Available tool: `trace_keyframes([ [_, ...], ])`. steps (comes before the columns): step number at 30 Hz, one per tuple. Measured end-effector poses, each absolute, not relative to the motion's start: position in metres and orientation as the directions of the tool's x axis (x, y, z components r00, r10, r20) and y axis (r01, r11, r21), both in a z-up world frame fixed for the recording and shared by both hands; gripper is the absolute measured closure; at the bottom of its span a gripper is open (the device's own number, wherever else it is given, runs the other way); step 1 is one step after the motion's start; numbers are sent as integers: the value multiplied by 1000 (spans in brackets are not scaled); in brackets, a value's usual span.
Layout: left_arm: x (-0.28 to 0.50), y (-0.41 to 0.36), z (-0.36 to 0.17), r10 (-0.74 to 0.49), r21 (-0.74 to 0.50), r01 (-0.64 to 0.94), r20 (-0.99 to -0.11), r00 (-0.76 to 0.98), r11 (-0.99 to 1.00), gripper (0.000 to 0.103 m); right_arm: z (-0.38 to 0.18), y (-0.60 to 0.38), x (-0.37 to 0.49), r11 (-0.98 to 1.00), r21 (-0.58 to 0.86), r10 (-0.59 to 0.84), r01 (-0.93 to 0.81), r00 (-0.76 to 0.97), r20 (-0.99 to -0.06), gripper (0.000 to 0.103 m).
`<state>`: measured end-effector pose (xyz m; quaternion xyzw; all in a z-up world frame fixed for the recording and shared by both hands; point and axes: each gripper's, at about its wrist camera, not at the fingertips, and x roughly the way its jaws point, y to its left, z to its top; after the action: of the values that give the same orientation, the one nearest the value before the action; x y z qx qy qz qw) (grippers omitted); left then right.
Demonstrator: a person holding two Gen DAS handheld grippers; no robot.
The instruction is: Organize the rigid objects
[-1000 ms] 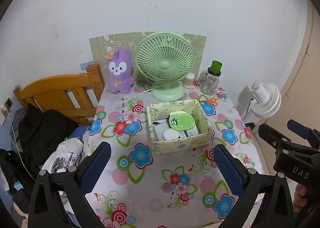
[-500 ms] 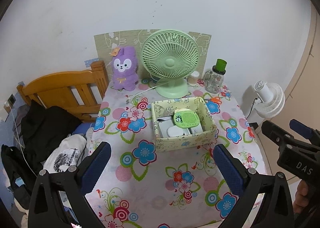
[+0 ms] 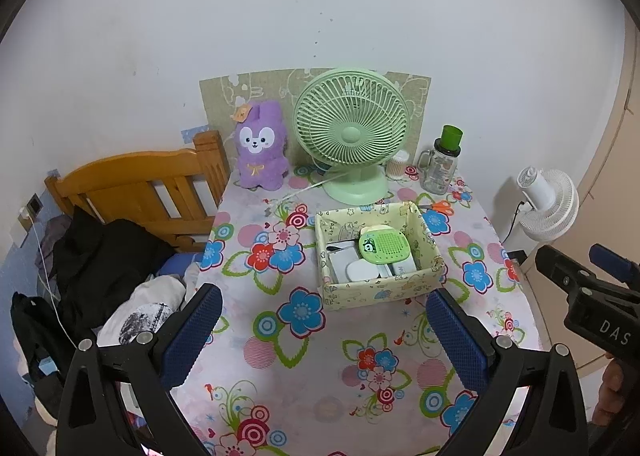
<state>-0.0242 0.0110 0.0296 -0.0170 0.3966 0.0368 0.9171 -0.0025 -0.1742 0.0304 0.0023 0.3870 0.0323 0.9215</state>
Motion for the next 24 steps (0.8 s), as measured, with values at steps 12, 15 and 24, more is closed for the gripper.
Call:
trace_keyframes([
  [12,-24,10,31,72,22,-82,-720,690,996,0,32,-174,1,998,30,66,-64,700,-711,6],
  [15,-25,10,31,74,25,-80,-720,690,996,0,31,-173,1,998,26,59,-58,696,-716,6],
  [24,-24,12,25,68,25,-72,-728,683,997,0,31,-167,-2,997,11,57,-70,701,-711,6],
])
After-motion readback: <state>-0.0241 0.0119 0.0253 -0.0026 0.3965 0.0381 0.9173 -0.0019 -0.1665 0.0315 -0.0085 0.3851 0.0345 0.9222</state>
